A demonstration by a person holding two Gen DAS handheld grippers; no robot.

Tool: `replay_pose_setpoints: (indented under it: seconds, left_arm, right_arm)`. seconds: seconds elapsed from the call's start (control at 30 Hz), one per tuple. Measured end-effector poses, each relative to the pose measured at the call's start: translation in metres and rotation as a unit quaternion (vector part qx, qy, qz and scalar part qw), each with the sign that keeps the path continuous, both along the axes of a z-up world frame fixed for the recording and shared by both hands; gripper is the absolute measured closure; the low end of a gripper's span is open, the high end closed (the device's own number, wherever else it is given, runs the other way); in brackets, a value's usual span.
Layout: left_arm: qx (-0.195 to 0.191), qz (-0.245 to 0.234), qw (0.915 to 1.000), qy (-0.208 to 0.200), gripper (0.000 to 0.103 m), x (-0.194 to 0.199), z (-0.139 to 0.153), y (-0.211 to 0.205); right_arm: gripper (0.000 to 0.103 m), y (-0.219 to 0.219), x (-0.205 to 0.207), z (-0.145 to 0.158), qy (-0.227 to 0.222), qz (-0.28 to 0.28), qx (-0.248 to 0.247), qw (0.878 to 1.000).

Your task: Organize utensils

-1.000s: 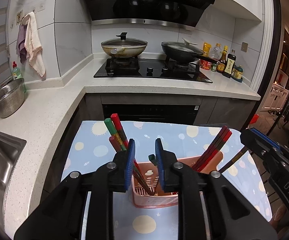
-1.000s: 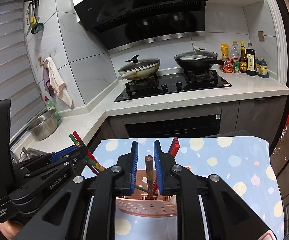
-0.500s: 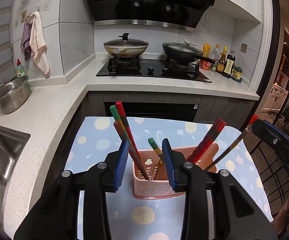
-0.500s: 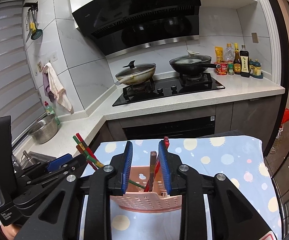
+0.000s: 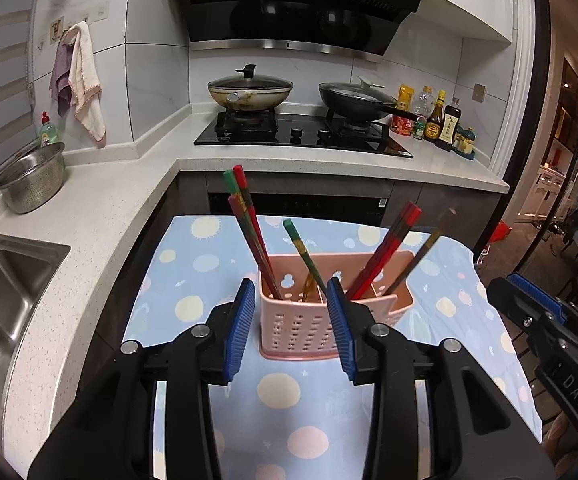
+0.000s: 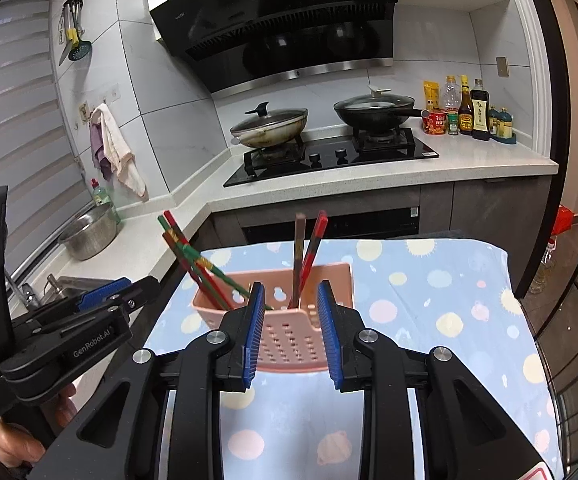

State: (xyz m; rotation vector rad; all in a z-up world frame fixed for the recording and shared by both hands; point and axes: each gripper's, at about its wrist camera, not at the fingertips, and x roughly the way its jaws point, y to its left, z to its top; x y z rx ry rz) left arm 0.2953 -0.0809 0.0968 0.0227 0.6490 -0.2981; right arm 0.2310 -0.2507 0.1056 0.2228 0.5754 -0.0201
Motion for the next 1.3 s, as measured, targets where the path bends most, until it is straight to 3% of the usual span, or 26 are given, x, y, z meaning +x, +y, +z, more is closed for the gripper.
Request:
replay_pose_setpoints:
  seconds: [0.07,0.6,0.83,0.9,1.03,1.2,1.3]
  left_arm:
    - [0.001,0.002,1.0,0.0,0.059,-0.008,-0.002,0.002]
    - [0.002,0.004,0.9998,0.019,0.058,-0.042,-0.024,0.003]
    - [0.009,0.008,0.9997,0.021,0.052,-0.052,-0.031,0.003]
    - [0.011,0.009,0.9996,0.024,0.051,-0.054,-0.033,0.004]
    - [0.013,0.019,0.9995,0.024,0.037,-0.058,-0.037,0.007]
    - [0.016,0.023,0.9992,0.027,0.031,-0.06,-0.042,0.009]
    - [0.017,0.026,0.9991,0.029,0.025,-0.062,-0.044,0.01]
  right_arm:
    - [0.076,0.002,-0.006,-0.004,0.005,0.002,0.0,1.0]
    - [0.075,0.01,-0.038,-0.027,0.031,-0.003,-0.014,0.999]
    - [0.075,0.013,-0.043,-0.033,0.041,-0.003,-0.025,0.999]
    - [0.07,0.013,-0.045,-0.035,0.045,-0.005,-0.028,0.999]
    - [0.064,0.014,-0.047,-0.039,0.05,-0.006,-0.03,0.998]
    - [0.053,0.013,-0.048,-0.043,0.056,-0.008,-0.036,0.998]
    - [0.043,0.011,-0.05,-0.046,0.056,-0.011,-0.034,0.998]
